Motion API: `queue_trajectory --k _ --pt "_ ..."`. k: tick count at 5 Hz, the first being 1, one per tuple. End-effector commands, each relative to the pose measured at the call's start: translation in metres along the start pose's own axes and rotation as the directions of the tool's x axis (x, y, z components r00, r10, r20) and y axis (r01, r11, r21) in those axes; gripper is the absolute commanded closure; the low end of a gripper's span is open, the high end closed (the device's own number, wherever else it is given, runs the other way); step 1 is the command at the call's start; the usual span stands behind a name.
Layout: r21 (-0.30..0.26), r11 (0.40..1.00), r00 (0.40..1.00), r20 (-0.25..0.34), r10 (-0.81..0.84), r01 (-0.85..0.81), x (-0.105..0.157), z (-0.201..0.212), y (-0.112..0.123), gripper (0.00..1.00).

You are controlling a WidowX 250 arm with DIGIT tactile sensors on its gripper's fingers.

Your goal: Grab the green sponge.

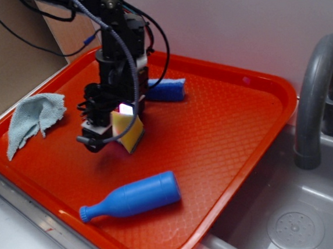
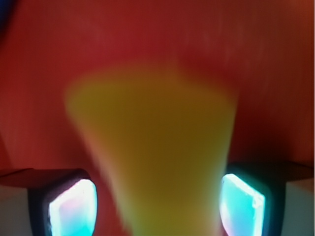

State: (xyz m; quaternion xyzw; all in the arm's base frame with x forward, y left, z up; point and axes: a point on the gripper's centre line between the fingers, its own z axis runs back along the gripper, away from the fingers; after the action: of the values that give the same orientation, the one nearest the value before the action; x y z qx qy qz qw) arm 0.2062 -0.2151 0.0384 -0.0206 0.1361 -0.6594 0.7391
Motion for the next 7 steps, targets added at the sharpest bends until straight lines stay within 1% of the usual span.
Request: queue_trajectory --k 1,2,3,4,5,6,7 --pt "0.053 0.996 0.997 0.039 -0.074 0.071 0.015 0.004 -0.034 1.0" --pt "0.081 0.997 1.0 0.025 0.01 -0.012 0.014 0.003 -0.043 1.0" --pt "0.16 0.945 0.957 0.01 0.289 -0.287 -0.008 0.04 -0.048 1.0" --pt "0.067 0.861 0.86 0.127 0.494 -0.504 -0.065 0.081 -0.048 1.0" --pt "0.048 0.707 0.707 0.115 0.698 -0.706 -0.105 0.115 -0.047 1.0" --pt "-0.01 0.516 0.509 0.145 0.848 -0.857 -0.128 0.128 -0.068 1.0" --pt "-0.121 0.306 0.283 0.171 0.944 -0.944 -0.14 0.143 -0.073 1.0"
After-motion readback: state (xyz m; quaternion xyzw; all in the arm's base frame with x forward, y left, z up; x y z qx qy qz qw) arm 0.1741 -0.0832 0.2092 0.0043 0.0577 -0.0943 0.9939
